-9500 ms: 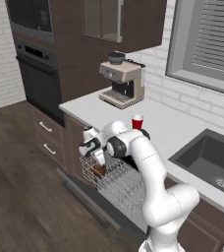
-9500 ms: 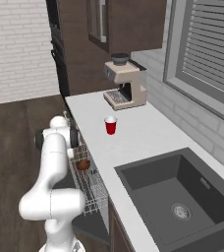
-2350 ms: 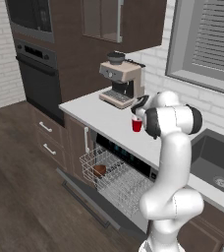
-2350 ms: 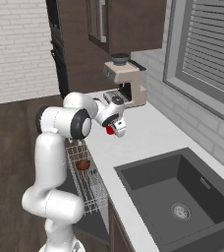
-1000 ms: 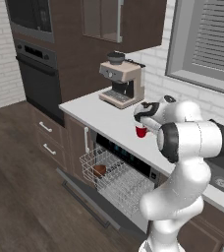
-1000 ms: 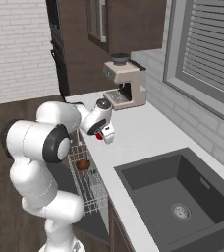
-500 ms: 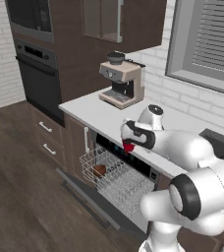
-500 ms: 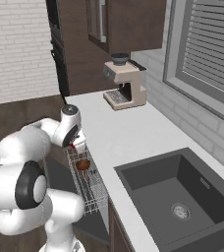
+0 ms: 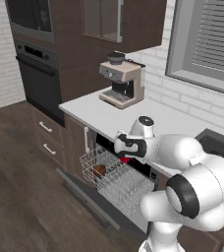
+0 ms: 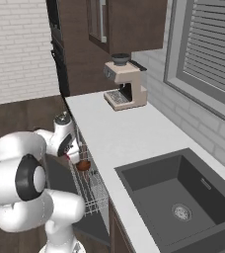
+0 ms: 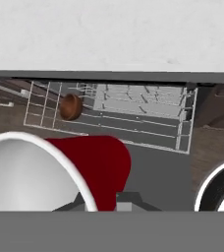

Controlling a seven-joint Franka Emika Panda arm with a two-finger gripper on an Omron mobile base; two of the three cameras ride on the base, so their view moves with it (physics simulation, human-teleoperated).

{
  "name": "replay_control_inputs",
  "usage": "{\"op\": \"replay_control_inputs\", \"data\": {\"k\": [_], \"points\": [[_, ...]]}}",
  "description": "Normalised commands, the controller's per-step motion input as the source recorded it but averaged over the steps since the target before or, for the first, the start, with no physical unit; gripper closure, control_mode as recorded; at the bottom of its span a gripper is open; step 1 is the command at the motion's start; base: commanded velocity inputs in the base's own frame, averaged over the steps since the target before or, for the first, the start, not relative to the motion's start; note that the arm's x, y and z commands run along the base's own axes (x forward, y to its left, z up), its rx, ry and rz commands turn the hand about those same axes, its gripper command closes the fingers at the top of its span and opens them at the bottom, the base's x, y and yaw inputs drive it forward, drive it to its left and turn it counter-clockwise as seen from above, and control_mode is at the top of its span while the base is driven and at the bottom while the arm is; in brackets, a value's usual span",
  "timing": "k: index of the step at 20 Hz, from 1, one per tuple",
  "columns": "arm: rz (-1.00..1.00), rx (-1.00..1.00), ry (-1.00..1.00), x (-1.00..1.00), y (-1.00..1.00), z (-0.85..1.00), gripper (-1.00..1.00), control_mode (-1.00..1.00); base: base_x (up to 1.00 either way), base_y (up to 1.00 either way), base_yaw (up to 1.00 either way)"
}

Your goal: Pick up the cup and bowl from the counter, place them in the dishwasher, and close the dishwasher door.

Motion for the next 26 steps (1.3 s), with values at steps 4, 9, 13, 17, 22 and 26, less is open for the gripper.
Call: {"op": "replay_control_inputs", "data": {"k": [4,9,13,17,22,26], "points": [[-0.03,-0.01,0.0,0.31,0.0,-0.68,1.0,-1.0,0.0,0.0,0.0],[-0.01,0.0,0.0,0.32,0.08,-0.8,1.0,-1.0,0.0,0.0,0.0],[-0.04,0.0,0.0,0.34,0.16,-0.77,1.0,-1.0,0.0,0.0,0.0],[-0.03,-0.04,0.0,0.35,0.02,-0.62,1.0,-1.0,0.0,0.0,0.0],[-0.01,-0.07,0.0,0.34,0.0,-0.49,1.0,-1.0,0.0,0.0,0.0],[-0.02,-0.11,0.0,0.26,0.01,-0.38,1.0,-1.0,0.0,0.0,0.0]]}}
